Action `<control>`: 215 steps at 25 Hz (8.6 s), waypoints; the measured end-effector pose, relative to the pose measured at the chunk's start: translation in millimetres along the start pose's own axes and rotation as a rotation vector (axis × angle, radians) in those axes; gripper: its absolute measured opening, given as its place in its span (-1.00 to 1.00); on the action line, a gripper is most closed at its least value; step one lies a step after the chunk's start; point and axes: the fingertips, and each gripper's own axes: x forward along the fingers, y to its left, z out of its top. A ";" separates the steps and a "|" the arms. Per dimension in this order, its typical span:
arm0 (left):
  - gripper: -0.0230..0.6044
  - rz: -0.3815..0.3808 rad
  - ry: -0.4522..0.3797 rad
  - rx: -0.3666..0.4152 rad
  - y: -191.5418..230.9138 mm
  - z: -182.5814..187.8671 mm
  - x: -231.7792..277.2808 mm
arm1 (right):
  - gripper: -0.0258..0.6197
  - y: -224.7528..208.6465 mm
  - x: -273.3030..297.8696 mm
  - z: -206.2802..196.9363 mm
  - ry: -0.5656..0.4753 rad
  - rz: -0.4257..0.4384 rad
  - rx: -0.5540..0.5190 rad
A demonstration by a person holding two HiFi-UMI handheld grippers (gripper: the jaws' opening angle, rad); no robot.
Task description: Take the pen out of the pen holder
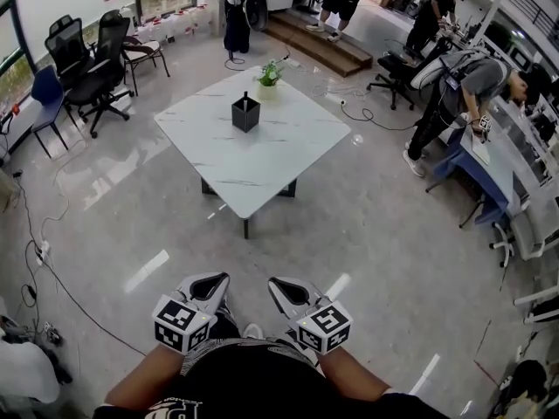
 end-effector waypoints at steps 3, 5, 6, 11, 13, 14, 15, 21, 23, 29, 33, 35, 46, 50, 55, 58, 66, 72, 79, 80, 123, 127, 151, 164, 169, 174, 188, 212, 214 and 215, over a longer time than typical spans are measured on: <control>-0.75 -0.010 -0.002 0.002 0.8 1.4 5.2 | -0.92 -0.6 1.6 0.6 0.003 0.003 -0.005; -0.75 -0.016 -0.011 0.005 2.8 5.3 10.3 | -0.92 -3.7 3.2 1.7 0.004 0.000 -0.012; -0.75 -0.020 -0.015 0.006 4.4 7.8 13.3 | -0.92 -6.2 4.5 2.4 0.007 -0.003 -0.015; -0.75 -0.032 -0.028 0.008 16.4 18.8 25.4 | -0.92 -18.6 12.9 9.7 0.014 -0.020 -0.024; -0.75 -0.034 -0.028 0.006 22.0 21.8 30.5 | -0.92 -24.5 18.3 12.1 0.016 -0.023 -0.023; -0.75 -0.034 -0.025 0.006 24.4 22.2 33.0 | -0.92 -26.9 21.1 12.5 0.019 -0.023 -0.020; -0.75 -0.035 -0.021 0.006 27.0 22.3 35.5 | -0.92 -28.8 24.0 12.5 0.022 -0.022 -0.018; -0.75 -0.034 -0.010 -0.003 49.5 25.1 50.9 | -0.92 -42.4 43.9 11.9 0.048 -0.018 -0.014; -0.75 -0.037 -0.015 -0.005 59.1 31.7 57.0 | -0.92 -50.2 52.6 17.8 0.047 -0.025 -0.012; -0.75 -0.037 -0.020 0.020 98.4 54.6 76.0 | -0.92 -72.4 91.1 41.6 0.047 -0.042 -0.017; -0.75 -0.044 -0.025 0.033 128.2 73.4 89.1 | -0.92 -87.4 119.8 58.6 0.047 -0.055 -0.020; -0.75 -0.049 -0.030 0.035 145.3 84.8 95.7 | -0.92 -94.0 135.1 68.3 0.046 -0.064 -0.023; -0.75 -0.101 -0.047 0.035 235.1 128.5 123.9 | -0.92 -123.1 214.4 108.0 0.068 -0.125 -0.019; -0.75 -0.126 -0.053 0.034 260.3 137.3 134.6 | -0.92 -136.2 236.8 119.3 0.067 -0.157 -0.016; -0.75 -0.160 -0.042 0.052 285.0 141.8 147.4 | -0.92 -143.8 259.9 125.6 0.057 -0.189 -0.015; -0.75 -0.178 -0.035 0.056 291.2 144.3 153.5 | -0.92 -145.3 267.3 125.3 0.060 -0.197 -0.008; -0.75 -0.212 -0.035 0.056 294.6 148.5 167.5 | -0.92 -159.4 270.0 133.0 0.055 -0.234 -0.009; -0.75 -0.196 -0.050 0.043 298.8 155.0 168.5 | -0.92 -162.2 277.9 140.2 0.062 -0.209 -0.025; -0.75 -0.118 -0.071 0.007 311.9 157.8 175.2 | -0.92 -179.9 296.1 152.3 0.062 -0.138 -0.060; -0.75 -0.105 -0.074 0.003 313.6 159.6 176.7 | -0.92 -182.4 298.0 155.3 0.062 -0.127 -0.069; -0.75 0.077 -0.072 -0.043 282.4 183.1 229.7 | -0.91 -263.6 287.0 184.4 0.024 0.039 -0.111; -0.75 0.072 -0.066 -0.036 283.5 184.9 227.1 | -0.89 -260.4 289.5 188.1 0.019 0.043 -0.118; -0.75 0.072 -0.064 -0.040 283.4 181.8 223.4 | -0.73 -267.3 295.4 182.5 0.040 0.023 -0.126; -0.75 0.139 -0.053 -0.088 300.6 163.1 210.3 | -0.73 -336.0 349.7 186.0 0.081 -0.058 -0.129; -0.75 0.146 -0.053 -0.105 302.3 158.4 206.0 | -0.73 -354.8 382.9 194.8 0.108 -0.066 -0.155; -0.75 0.166 -0.049 -0.129 307.2 150.8 200.9 | -0.73 -380.0 418.0 192.6 0.145 -0.072 -0.161; -0.75 0.257 -0.042 -0.157 324.9 141.2 183.1 | -0.73 -432.8 498.2 188.0 0.243 -0.118 -0.169; -0.75 0.370 -0.015 -0.239 337.8 120.5 153.6 | -0.73 -470.6 572.2 184.9 0.365 -0.160 -0.158; -0.75 0.374 -0.019 -0.243 338.3 118.0 152.6 | -0.73 -470.6 575.0 183.4 0.375 -0.164 -0.172; -0.75 0.374 -0.022 -0.243 338.3 116.2 152.6 | -0.73 -470.9 575.5 182.5 0.379 -0.168 -0.181</control>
